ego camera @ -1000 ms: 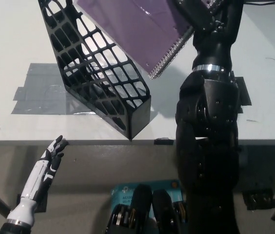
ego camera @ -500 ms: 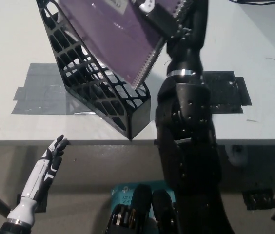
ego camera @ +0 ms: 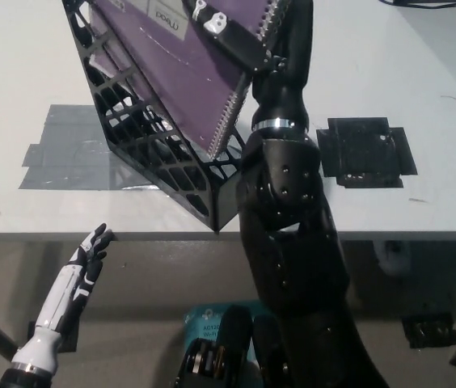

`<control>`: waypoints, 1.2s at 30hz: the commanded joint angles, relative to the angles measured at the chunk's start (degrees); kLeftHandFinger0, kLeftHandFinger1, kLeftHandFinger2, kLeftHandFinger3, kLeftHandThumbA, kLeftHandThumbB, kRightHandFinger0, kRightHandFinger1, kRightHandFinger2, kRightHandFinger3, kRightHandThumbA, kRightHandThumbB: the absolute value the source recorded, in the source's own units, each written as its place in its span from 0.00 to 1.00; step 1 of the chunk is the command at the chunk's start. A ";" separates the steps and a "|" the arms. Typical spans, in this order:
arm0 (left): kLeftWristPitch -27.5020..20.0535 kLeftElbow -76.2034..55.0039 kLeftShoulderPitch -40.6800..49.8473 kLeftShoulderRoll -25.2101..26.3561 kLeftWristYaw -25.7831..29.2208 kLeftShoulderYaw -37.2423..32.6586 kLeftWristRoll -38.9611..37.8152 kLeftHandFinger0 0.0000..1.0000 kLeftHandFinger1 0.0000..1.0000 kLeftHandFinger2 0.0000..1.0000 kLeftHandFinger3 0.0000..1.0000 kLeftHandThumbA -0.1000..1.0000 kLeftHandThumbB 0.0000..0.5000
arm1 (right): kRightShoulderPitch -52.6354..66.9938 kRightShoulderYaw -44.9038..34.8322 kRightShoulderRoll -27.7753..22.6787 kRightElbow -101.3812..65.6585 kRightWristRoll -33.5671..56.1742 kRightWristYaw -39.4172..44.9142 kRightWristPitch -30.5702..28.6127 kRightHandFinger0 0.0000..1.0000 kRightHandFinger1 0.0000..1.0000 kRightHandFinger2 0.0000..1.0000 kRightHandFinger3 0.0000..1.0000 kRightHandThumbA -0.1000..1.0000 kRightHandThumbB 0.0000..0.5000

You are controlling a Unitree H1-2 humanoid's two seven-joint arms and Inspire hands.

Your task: A person hands a notebook to the robot and the robot grabs it with its right hand and places it in the magazine stand kept in the centre of the desk infront of it.

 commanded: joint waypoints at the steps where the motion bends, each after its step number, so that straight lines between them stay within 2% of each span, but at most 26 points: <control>1: -1.08 -2.04 -1.31 0.45 -0.87 -0.13 -1.57 0.98 1.00 1.00 1.00 1.00 1.00 | -5.83 1.19 1.52 1.79 -3.68 -0.93 -7.51 0.02 0.00 0.13 0.20 0.98 0.03; 2: -1.16 -2.01 -1.41 0.52 -0.77 -0.16 -1.32 0.98 1.00 1.00 1.00 1.00 1.00 | -5.75 2.19 0.60 2.24 -4.44 0.37 -6.91 0.15 0.17 0.32 0.38 1.00 0.24; 3: -1.19 -2.00 -1.47 0.58 -0.71 -0.18 -1.13 0.99 1.00 1.00 1.00 1.00 1.00 | -5.53 3.52 -0.61 2.39 -4.94 2.61 -5.56 0.43 0.52 0.70 0.72 1.00 0.53; 4: -1.20 -1.99 -1.51 0.62 -0.67 -0.21 -1.01 0.99 1.00 1.00 1.00 1.00 1.00 | -5.36 4.41 -1.42 2.45 -5.20 4.20 -4.63 0.43 0.52 0.70 0.72 1.00 0.53; 5: -1.15 -1.78 -1.59 0.56 -0.77 -0.22 -1.25 1.00 1.00 1.00 1.00 1.00 1.00 | -4.97 6.04 -3.01 2.46 -3.92 8.63 -3.38 1.00 1.00 1.00 1.00 1.00 0.65; 6: -1.14 -1.71 -1.62 0.52 -0.80 -0.24 -1.33 1.00 1.00 1.00 1.00 1.00 1.00 | -4.89 6.40 -3.36 2.43 -3.52 9.50 -3.22 1.00 1.00 1.00 1.00 1.00 0.65; 7: -1.11 -1.78 -1.68 0.52 -0.76 -0.28 -1.22 1.00 1.00 1.00 1.00 1.00 1.00 | -4.60 7.89 -4.62 2.61 -3.22 11.94 -2.72 1.00 1.00 1.00 1.00 1.00 0.82; 8: -1.10 -1.74 -1.85 0.57 -0.80 -0.30 -1.18 1.00 1.00 1.00 1.00 1.00 1.00 | -4.62 8.31 -5.05 2.87 -2.90 12.72 -2.82 1.00 1.00 1.00 1.00 1.00 0.83; 11: -1.10 -1.68 -2.23 0.59 -0.85 -0.28 -1.30 0.99 1.00 1.00 1.00 1.00 1.00 | -4.61 9.19 -5.97 2.94 -2.62 13.98 -2.90 1.00 1.00 1.00 1.00 1.00 0.97; 13: -1.18 -1.66 -2.32 0.58 -0.85 -0.25 -1.41 0.98 1.00 1.00 1.00 1.00 1.00 | -4.48 9.37 -6.30 2.78 -2.26 14.32 -2.84 1.00 1.00 1.00 1.00 1.00 0.99; 26: -0.39 -1.82 -3.28 0.67 -0.72 -0.28 -1.29 1.00 1.00 1.00 1.00 1.00 1.00 | -4.79 5.40 -6.89 -2.47 -0.53 14.08 -1.78 1.00 1.00 1.00 1.00 1.00 0.98; 28: 0.05 -1.89 -3.76 0.68 -0.69 -0.38 -0.97 0.99 1.00 1.00 1.00 1.00 1.00 | -4.53 3.88 -7.35 -6.58 1.73 15.11 -1.35 1.00 1.00 1.00 1.00 1.00 0.94; 31: 0.69 -2.06 -4.18 0.69 -0.46 -0.38 -0.50 0.99 1.00 1.00 1.00 1.00 1.00 | -4.42 2.24 -8.11 -11.99 4.04 16.11 -0.33 1.00 1.00 1.00 1.00 1.00 0.92; 32: 0.30 -1.88 -4.28 0.71 -0.18 -0.36 -0.14 0.99 1.00 1.00 1.00 1.00 1.00 | -3.89 1.27 -9.33 -18.47 3.97 15.99 1.92 1.00 1.00 1.00 1.00 1.00 0.91; 36: 0.51 -1.78 -4.70 0.62 0.07 -0.27 0.02 1.00 1.00 1.00 1.00 1.00 1.00 | -2.77 0.48 -12.87 -28.37 2.64 16.99 4.67 1.00 1.00 1.00 1.00 1.00 0.87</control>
